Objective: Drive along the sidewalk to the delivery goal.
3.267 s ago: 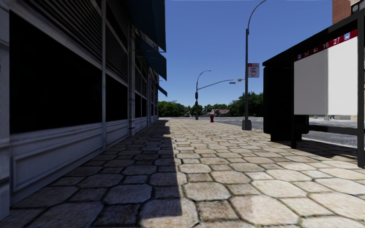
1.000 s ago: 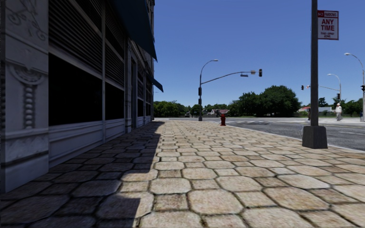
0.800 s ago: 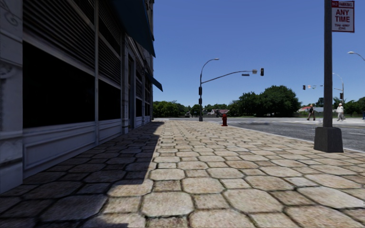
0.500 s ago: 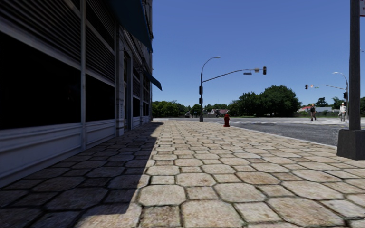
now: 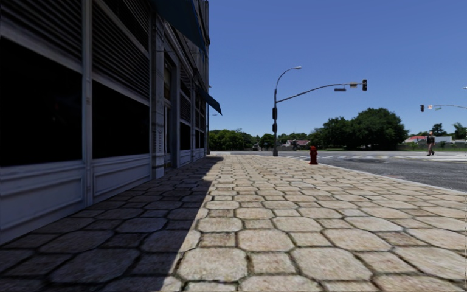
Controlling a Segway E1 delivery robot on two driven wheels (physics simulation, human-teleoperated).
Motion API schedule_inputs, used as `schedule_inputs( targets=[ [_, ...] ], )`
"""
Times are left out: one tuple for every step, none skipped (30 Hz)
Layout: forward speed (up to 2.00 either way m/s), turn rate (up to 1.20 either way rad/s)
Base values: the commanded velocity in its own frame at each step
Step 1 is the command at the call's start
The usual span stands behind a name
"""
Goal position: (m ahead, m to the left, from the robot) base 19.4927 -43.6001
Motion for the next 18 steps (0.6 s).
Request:
schedule_inputs(
  targets=[
    [2.0, 0.37],
    [2.0, 0.37],
    [2.0, 0.37],
    [2.0, 0.37],
    [2.0, 0.37],
    [2.0, 0.37],
    [2.0, 0.37],
    [2.0, 0.37],
    [2.0, 0.37],
    [2.0, 0.35],
    [2.0, 0.17],
    [2.0, 0.0],
    [2.0, 0.0],
    [2.0, 0.0],
    [2.0, 0.0],
    [2.0, 0.0],
    [2.0, 0.0],
    [2.0, 0.0]
  ],
)
